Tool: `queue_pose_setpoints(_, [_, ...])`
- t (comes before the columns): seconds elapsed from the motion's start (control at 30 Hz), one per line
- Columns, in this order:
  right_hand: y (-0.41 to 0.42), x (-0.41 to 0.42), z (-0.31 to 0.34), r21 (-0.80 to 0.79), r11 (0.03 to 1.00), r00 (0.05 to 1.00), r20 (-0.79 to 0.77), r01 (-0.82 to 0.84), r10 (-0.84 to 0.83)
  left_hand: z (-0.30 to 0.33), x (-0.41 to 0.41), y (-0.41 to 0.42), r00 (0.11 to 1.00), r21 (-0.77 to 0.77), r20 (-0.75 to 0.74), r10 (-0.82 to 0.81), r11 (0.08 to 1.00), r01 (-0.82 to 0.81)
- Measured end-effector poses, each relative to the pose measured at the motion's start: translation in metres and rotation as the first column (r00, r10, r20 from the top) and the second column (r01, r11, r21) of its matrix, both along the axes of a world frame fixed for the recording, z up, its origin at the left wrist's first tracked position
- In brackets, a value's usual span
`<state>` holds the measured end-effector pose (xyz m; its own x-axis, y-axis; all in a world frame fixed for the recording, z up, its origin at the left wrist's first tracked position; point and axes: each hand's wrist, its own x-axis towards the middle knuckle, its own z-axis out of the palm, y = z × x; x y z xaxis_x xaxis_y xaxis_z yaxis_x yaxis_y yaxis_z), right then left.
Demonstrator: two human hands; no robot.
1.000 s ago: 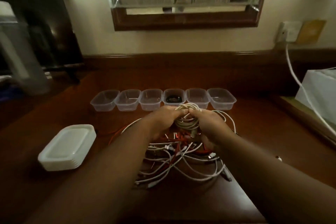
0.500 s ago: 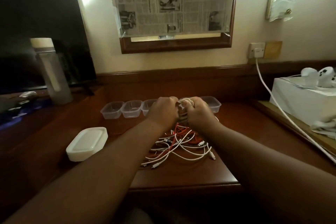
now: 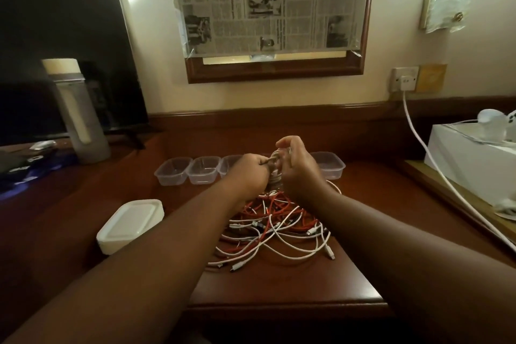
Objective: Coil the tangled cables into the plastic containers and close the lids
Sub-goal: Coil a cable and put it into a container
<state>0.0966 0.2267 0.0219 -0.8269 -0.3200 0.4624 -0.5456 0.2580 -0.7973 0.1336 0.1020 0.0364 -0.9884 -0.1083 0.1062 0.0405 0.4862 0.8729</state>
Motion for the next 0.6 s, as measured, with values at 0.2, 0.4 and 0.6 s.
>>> queue_pose_setpoints(0.2, [-0.024,-0.052,-0.009,0.035,0.999,0.999,0.013,-0.038,0.038,-0.003,-0.046,-0.027,0.997,-0.22,0.061,0.037,0.975,-0.023])
queue_pose_setpoints(0.4, [-0.063,-0.12,-0.022,0.246,0.957,0.964,0.252,-0.152,0.088,-0.035,-0.11,-0.09,0.997,-0.532,0.025,0.069,0.845,-0.045])
queue_pose_setpoints(0.6, [-0.127,-0.199,-0.029,0.421,0.896,0.979,0.195,-0.14,0.062,-0.062,-0.183,-0.157,0.98,-0.566,-0.047,0.194,0.803,-0.186])
